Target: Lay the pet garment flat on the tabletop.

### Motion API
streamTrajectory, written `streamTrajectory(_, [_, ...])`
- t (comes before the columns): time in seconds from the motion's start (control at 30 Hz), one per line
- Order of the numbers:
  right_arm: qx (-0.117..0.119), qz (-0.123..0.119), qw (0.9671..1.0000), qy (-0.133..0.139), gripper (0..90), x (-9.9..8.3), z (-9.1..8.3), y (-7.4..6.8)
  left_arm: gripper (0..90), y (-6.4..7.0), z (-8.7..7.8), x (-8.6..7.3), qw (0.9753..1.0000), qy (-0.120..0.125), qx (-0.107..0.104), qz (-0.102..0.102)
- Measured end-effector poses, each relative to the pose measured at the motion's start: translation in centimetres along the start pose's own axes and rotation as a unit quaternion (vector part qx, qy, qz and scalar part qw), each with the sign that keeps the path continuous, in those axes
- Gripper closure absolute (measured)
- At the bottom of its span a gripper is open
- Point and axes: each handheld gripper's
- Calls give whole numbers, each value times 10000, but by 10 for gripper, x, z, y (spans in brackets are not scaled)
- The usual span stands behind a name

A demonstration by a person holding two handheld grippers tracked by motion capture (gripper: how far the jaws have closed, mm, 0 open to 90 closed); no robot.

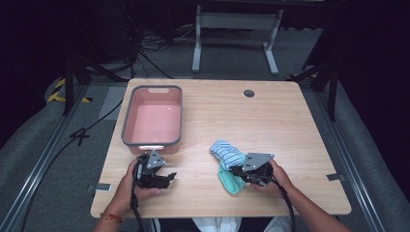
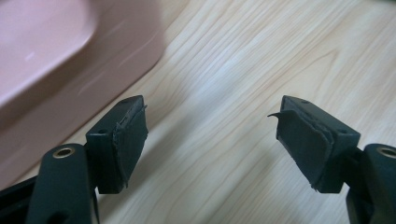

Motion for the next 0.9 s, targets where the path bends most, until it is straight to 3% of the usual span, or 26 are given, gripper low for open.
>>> streamTrajectory(0.03, [-15,47,10000,46,858,0,-3,2,259,5,4,9,9998,-1,-46,173])
streamTrajectory(0.07, [-15,47,10000,46,858,0,-3,2,261,5,4,9,9998,-1,-46,173])
streamTrajectory(0.1, [-47,80,9999,109,858,1,-8,4,265,10,9,19,9993,-38,-60,361])
streamTrajectory(0.2, [-54,194,9996,185,857,1,-15,8,288,16,15,30,9988,36,-84,487])
streamTrajectory(0.23, [-65,203,9996,206,857,1,-17,10,294,23,23,43,9982,161,-159,548])
streamTrajectory(0.27, [-65,203,9996,206,857,1,-17,10,299,23,23,43,9982,161,-159,548])
streamTrajectory(0.4, [-116,248,9993,273,856,1,-23,14,315,40,42,67,9949,238,-157,969])
streamTrajectory(0.43, [-137,255,9992,272,855,1,-25,15,318,43,47,73,9945,248,-218,994])
streamTrajectory(0.6, [-167,361,9985,371,856,-1,-32,21,335,47,67,99,9937,404,-118,1040])
streamTrajectory(0.77, [-215,382,9982,415,855,-2,-38,25,336,46,82,111,9936,389,-35,1056])
streamTrajectory(0.9, [-230,434,9976,491,856,-2,-44,29,313,42,94,117,9946,435,-163,928])
Point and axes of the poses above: each handheld gripper's, and its own axes: z roughly forward along the jaws, x roughly out of its top, y roughly to its right, and after that the axes turned 5 degrees about z, right-handed
